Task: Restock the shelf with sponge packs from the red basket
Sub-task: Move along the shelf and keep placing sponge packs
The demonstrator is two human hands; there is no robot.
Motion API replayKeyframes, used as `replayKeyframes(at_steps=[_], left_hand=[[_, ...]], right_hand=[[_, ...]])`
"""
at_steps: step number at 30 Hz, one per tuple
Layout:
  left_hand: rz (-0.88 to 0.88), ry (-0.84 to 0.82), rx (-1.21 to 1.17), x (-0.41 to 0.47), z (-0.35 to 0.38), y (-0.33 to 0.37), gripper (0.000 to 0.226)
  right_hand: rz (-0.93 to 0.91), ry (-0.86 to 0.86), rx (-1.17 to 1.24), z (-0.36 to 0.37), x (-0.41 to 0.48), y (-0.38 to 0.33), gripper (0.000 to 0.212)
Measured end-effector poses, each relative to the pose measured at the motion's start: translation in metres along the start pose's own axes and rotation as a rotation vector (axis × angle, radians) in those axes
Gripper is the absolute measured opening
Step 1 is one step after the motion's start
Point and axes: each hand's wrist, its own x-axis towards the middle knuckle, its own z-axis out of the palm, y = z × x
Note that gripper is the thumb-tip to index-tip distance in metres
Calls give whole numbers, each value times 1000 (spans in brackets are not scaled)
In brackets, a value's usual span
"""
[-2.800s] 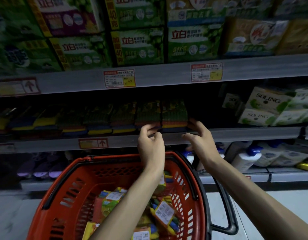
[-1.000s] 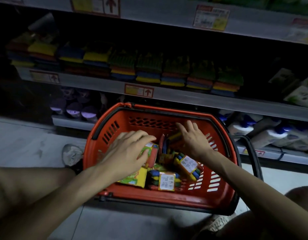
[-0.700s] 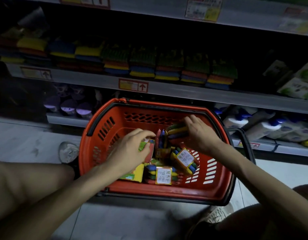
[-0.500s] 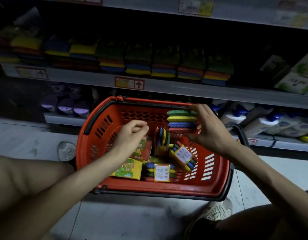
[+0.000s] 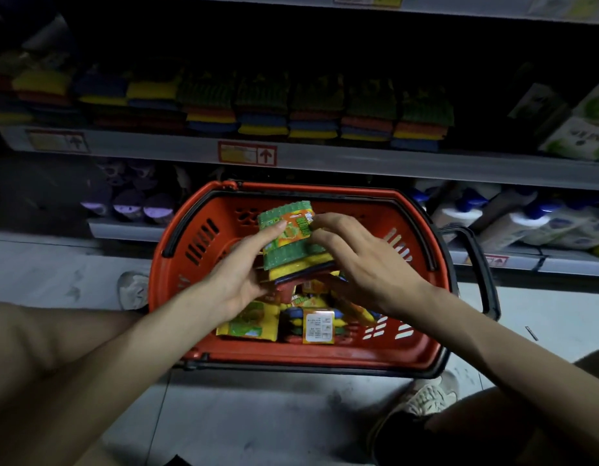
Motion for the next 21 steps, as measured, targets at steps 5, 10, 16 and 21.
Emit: replayKeyframes(at_steps=[5, 10, 16, 21], left_hand=[[67, 140, 63, 6, -26, 1, 55], [160, 309, 128, 5, -49, 5, 63], [237, 336, 156, 2, -62, 11, 75], [312, 363, 145, -1, -65, 22, 67]], right_hand=[[59, -74, -24, 6, 4, 11, 76], [249, -191, -29, 29, 1, 33, 70], [358, -500, -2, 72, 2, 27, 58], [473, -509, 97, 103, 21, 9, 89]])
